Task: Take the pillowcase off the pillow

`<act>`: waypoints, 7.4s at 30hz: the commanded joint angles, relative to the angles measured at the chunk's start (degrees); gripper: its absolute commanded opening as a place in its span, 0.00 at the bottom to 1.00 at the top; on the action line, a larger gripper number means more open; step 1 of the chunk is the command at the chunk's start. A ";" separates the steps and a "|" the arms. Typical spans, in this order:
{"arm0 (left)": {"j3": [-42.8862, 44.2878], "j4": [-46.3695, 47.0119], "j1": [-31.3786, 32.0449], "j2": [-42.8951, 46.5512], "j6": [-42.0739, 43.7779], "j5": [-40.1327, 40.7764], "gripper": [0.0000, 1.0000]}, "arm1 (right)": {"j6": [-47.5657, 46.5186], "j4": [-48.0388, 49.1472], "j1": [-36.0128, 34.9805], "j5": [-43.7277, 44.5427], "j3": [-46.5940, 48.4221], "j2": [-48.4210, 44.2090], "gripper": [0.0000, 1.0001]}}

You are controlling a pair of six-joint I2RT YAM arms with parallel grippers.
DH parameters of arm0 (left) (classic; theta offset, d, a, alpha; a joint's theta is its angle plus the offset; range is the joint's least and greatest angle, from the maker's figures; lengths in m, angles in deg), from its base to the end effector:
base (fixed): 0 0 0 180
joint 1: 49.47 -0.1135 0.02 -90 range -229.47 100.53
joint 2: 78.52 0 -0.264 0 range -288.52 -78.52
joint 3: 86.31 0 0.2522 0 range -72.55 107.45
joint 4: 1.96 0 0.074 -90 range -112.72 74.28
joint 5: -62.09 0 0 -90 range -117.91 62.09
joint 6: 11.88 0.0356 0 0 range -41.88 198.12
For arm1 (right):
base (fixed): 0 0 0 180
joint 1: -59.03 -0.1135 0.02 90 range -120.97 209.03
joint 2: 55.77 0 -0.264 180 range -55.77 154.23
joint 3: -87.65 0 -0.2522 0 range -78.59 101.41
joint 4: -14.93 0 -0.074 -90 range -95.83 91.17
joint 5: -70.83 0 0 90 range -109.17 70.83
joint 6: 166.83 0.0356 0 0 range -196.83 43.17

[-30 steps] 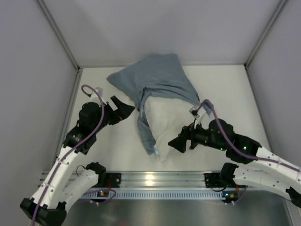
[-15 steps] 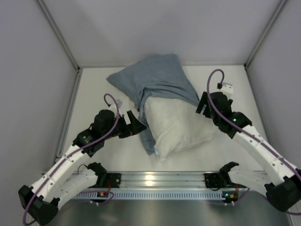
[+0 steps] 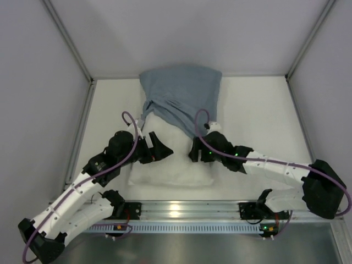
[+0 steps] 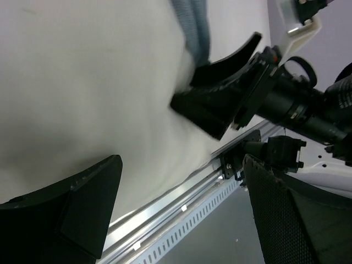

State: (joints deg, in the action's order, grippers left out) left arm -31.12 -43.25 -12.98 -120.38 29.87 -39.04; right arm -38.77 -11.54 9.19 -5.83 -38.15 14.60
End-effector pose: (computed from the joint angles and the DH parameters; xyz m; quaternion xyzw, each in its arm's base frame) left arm 0.1286 -0.1036 0.2967 -0.0377 0.8536 -0.4071 0.3229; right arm 0.1697 0.1884 0.2183 -0.0469 0.9096 0.2003 0.3610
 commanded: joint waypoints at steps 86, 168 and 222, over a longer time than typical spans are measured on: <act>-18.49 5.12 34.61 14.43 -24.61 38.74 0.00 | -16.43 17.38 -4.46 -17.57 2.00 0.56 0.74; 1.90 -29.16 32.33 40.46 -21.80 32.32 0.00 | 15.10 47.68 42.81 -42.35 20.28 38.52 0.76; 3.41 -39.54 30.66 38.18 -27.43 31.44 0.00 | 13.44 18.25 71.83 -39.04 35.92 18.26 0.22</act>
State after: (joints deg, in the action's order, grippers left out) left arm -25.66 -83.62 18.10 -81.04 2.98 -10.72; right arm -23.22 5.09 81.62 -30.04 -11.79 23.32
